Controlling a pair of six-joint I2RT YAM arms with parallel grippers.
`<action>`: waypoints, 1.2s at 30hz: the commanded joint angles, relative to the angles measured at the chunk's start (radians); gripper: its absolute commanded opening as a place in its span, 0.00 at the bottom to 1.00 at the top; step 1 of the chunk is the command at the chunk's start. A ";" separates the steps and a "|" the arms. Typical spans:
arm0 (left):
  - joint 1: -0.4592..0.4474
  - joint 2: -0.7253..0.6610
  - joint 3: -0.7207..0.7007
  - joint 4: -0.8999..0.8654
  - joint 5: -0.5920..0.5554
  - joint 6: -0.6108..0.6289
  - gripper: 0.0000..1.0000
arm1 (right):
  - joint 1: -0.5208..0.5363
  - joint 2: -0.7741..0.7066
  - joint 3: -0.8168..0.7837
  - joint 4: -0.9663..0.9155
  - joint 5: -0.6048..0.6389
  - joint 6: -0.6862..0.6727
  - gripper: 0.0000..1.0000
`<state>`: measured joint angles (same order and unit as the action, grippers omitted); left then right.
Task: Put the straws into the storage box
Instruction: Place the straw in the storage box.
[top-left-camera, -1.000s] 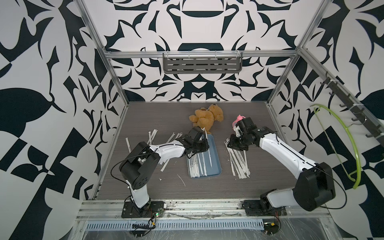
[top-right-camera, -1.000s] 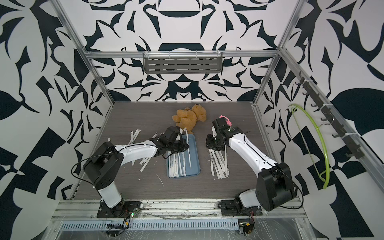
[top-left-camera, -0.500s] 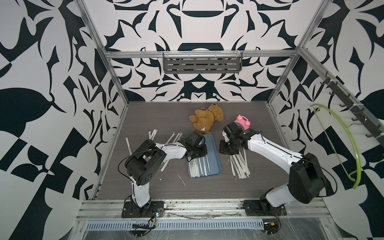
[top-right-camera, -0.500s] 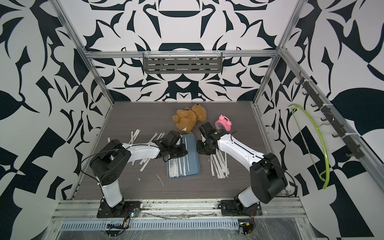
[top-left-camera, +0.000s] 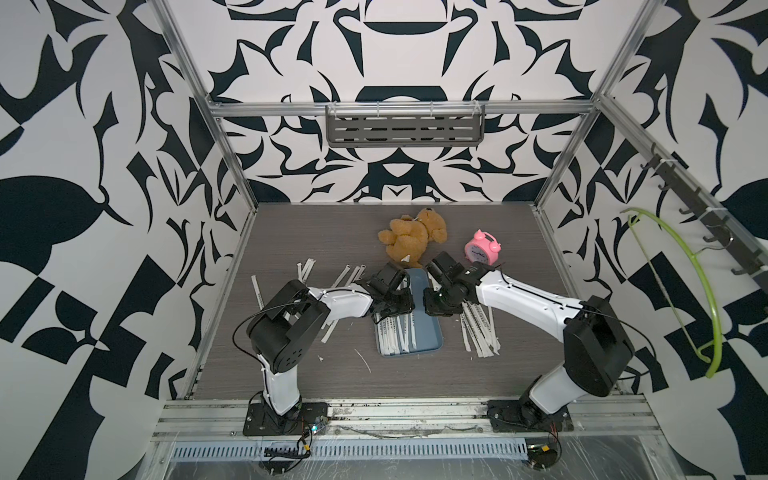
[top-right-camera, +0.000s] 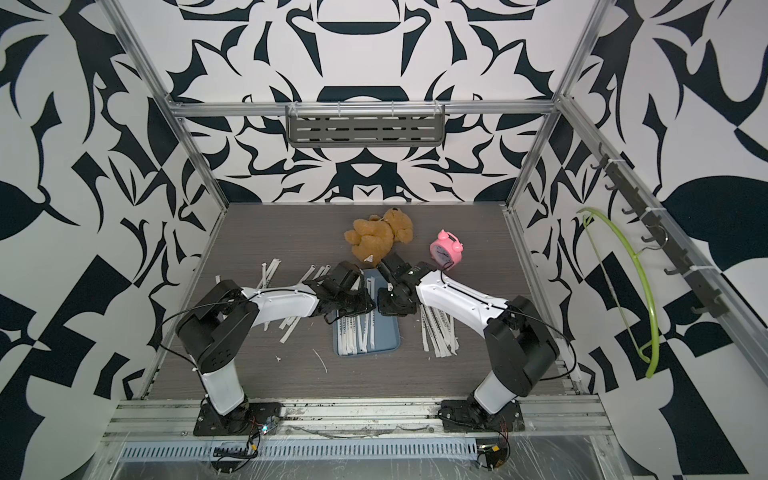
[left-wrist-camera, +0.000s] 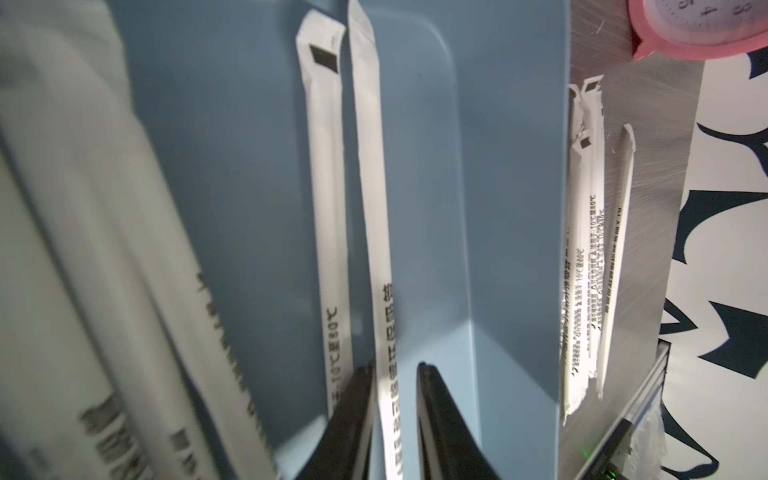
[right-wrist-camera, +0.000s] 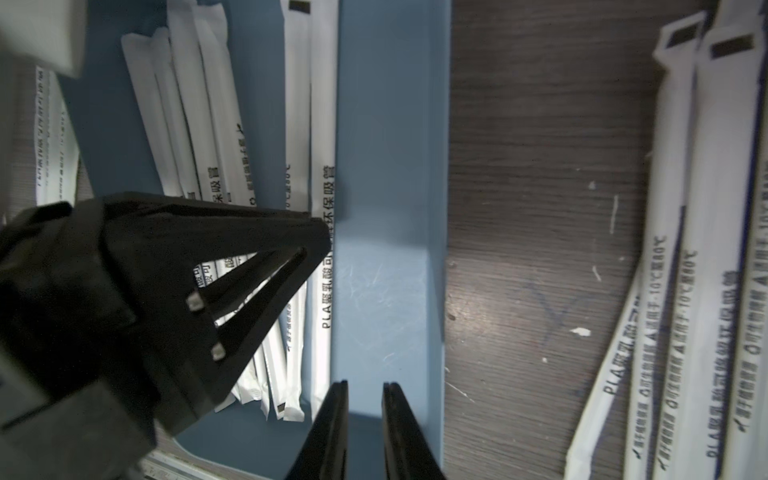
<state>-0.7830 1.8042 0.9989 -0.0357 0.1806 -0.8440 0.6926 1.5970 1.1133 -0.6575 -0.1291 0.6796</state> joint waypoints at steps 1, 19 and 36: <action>0.001 -0.101 0.016 -0.063 -0.006 0.031 0.25 | 0.020 0.011 0.043 0.024 0.025 0.039 0.18; 0.105 -0.376 -0.168 -0.242 -0.175 0.115 0.40 | 0.044 0.266 0.180 0.049 0.092 0.061 0.27; 0.105 -0.325 -0.220 -0.152 -0.119 0.075 0.39 | 0.064 0.362 0.253 0.044 0.068 0.001 0.16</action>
<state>-0.6788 1.4635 0.7914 -0.2066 0.0406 -0.7628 0.7456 1.9656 1.3388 -0.5900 -0.0589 0.7033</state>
